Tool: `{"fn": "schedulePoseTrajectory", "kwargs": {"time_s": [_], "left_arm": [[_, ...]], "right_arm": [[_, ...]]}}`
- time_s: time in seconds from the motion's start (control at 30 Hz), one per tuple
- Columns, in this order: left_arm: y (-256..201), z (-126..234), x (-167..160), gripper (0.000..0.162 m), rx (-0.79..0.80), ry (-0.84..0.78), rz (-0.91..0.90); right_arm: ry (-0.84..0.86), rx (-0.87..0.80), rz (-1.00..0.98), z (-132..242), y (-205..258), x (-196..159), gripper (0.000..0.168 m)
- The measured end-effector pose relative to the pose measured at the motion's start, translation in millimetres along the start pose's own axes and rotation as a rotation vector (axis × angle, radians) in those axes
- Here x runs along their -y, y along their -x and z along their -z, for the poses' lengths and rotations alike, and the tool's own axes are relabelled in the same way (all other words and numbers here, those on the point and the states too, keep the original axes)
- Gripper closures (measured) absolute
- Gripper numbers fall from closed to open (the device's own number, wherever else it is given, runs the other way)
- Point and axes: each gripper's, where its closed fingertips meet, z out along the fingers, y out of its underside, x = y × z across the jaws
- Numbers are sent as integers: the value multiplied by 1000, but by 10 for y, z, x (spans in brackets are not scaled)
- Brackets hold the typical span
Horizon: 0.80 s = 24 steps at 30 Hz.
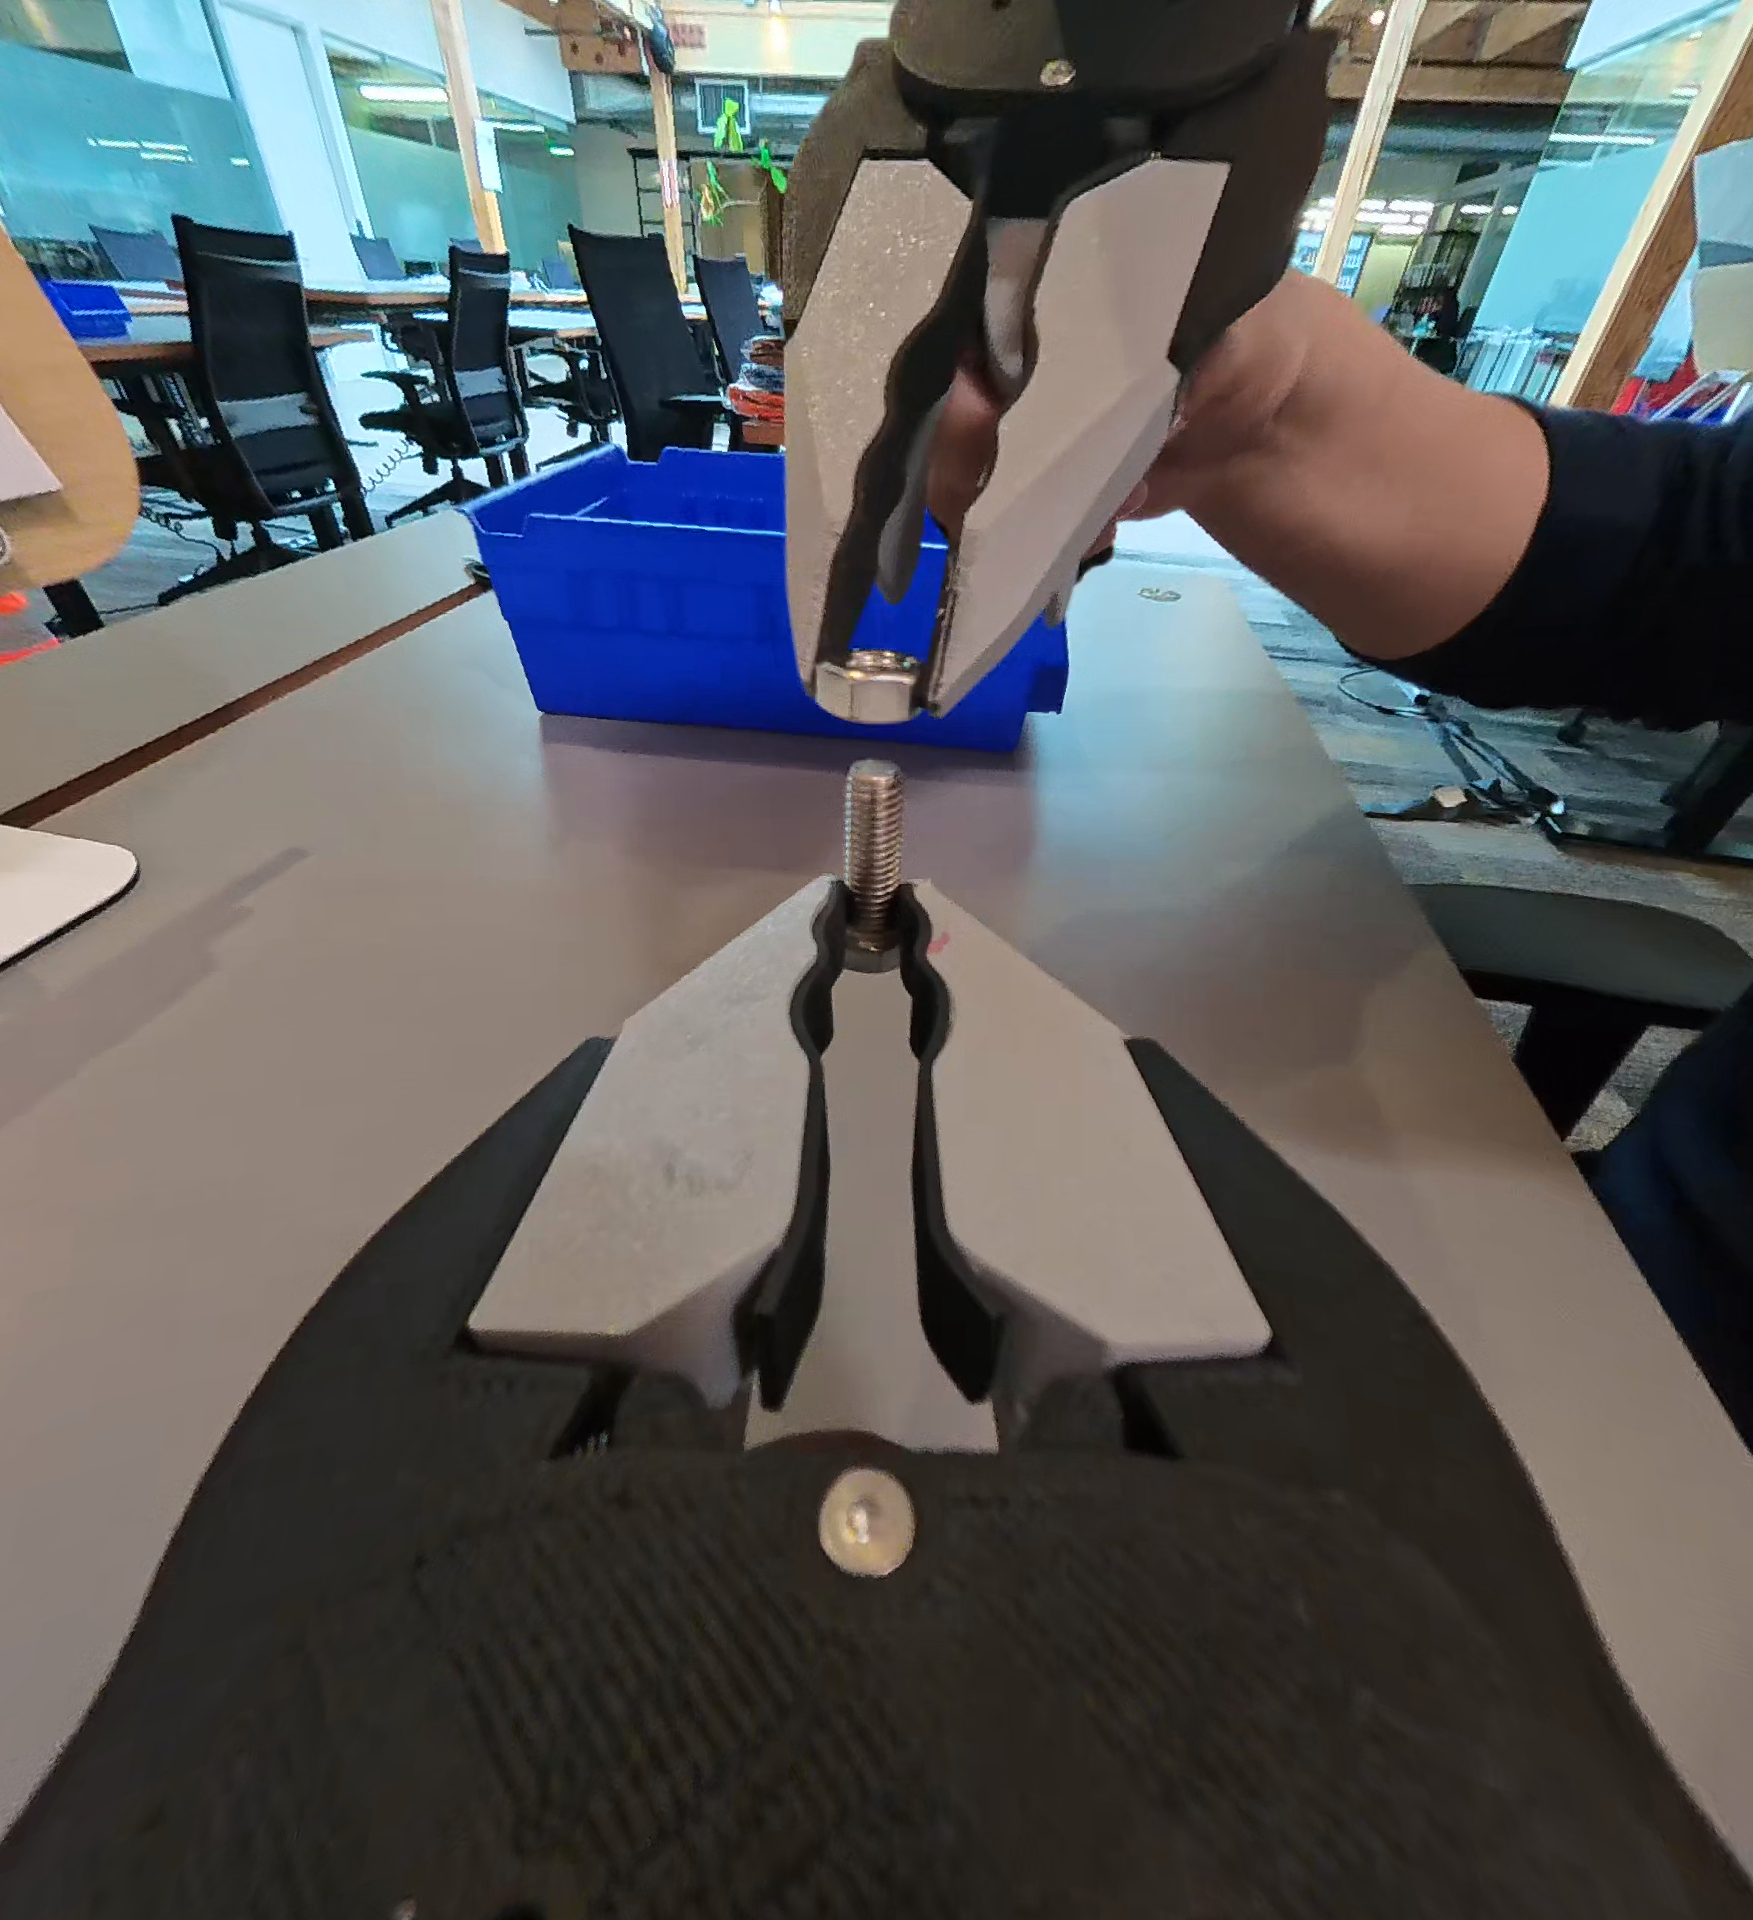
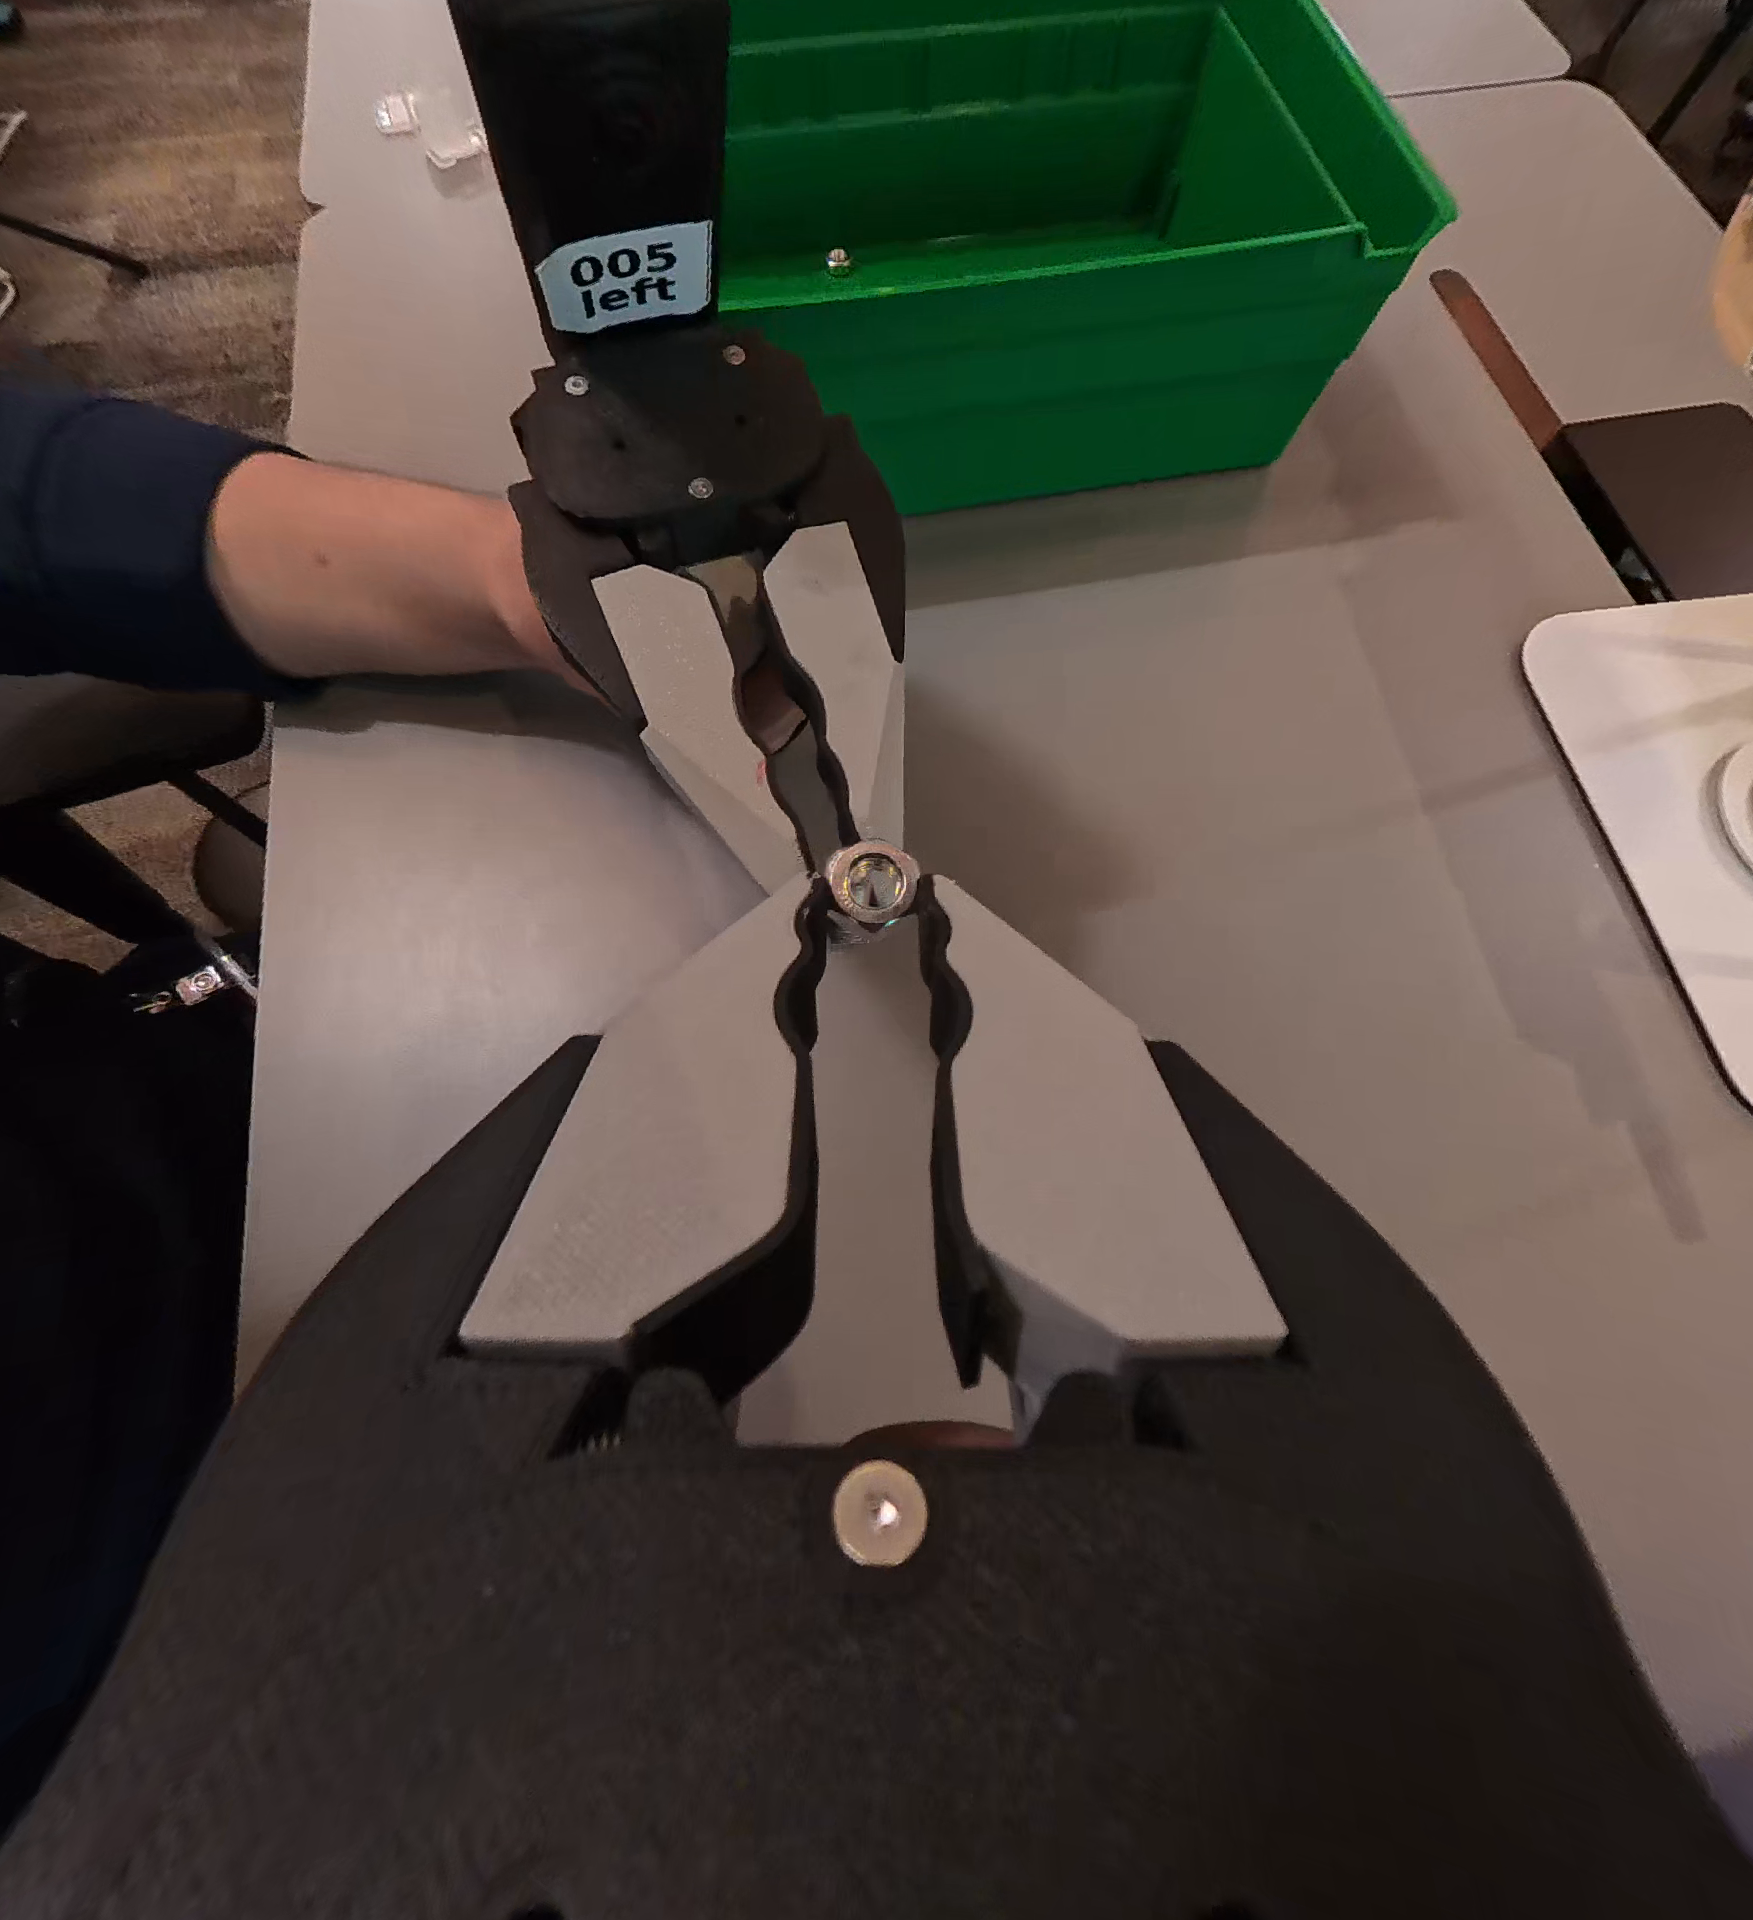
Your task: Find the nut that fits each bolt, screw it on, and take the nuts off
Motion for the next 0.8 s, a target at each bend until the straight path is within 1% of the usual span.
{"fn": "schedulePoseTrajectory", "kwargs": {"time_s": [0.17,0.27,0.6,0.8], "left_arm": [[53,49,50,155,25,-24,0],[48,29,9,155,32,9,-14],[28,33,46,155,35,-2,-30],[40,17,9,155,49,24,-37]], "right_arm": [[20,10,3,-23,30,40,154],[23,14,-2,-33,37,73,154],[68,16,-1,-124,37,48,154],[107,16,-1,-152,23,0,154]]}}
